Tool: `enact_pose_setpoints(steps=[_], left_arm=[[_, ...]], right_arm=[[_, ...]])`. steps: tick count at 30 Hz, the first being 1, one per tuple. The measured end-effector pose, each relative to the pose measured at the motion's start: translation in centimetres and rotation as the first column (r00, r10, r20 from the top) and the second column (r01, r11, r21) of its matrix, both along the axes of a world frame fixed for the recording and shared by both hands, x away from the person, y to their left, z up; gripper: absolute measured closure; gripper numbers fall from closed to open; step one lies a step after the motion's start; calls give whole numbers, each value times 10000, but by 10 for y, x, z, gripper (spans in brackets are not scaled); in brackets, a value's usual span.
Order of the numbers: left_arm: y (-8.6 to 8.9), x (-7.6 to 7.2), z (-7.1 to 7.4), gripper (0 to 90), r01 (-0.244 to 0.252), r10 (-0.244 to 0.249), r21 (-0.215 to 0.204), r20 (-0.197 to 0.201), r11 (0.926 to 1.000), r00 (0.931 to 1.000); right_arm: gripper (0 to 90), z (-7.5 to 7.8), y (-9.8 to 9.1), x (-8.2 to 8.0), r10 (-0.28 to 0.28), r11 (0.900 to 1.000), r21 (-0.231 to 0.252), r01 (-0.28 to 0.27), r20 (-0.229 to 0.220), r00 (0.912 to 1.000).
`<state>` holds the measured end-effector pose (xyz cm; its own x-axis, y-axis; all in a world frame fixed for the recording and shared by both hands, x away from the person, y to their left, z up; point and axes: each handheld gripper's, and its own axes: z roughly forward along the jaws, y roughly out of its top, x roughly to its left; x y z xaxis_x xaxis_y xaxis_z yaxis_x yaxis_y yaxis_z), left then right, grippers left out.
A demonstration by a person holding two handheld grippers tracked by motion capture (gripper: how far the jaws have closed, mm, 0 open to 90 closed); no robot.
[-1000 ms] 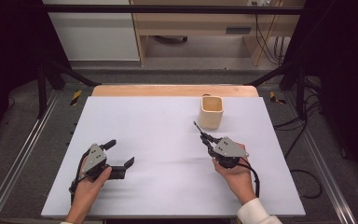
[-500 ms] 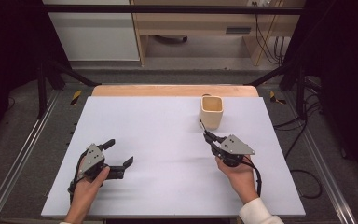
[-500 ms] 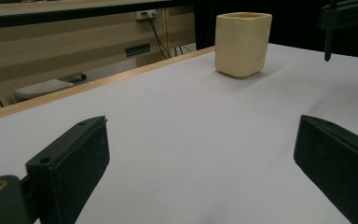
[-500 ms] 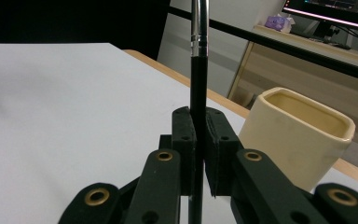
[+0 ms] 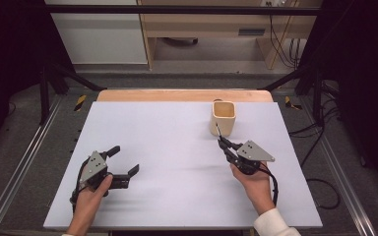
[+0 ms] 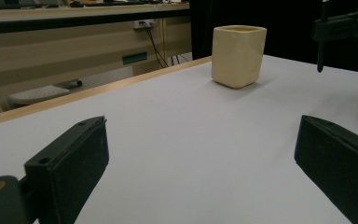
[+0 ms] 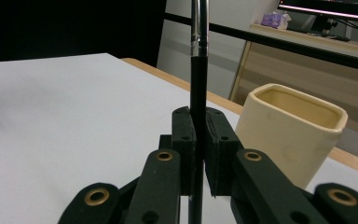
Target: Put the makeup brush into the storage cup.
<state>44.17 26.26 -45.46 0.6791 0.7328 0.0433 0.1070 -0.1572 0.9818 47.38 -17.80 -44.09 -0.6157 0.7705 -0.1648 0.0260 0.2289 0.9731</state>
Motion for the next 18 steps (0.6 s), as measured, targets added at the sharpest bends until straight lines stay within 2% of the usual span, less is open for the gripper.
enact_pose_setpoints(steps=[15, 18], left_arm=[[2, 0, 0, 27, 342, -329, -578, 226, 9977, 9992], [3, 0, 0, 27, 207, -193, -500, 296, 9985, 9994]], right_arm=[[836, -2, -4, 1, -148, 9996, 229, 150, -90, 9998], [836, -2, -5, 2, -166, 9996, 237, 168, -99, 9998]])
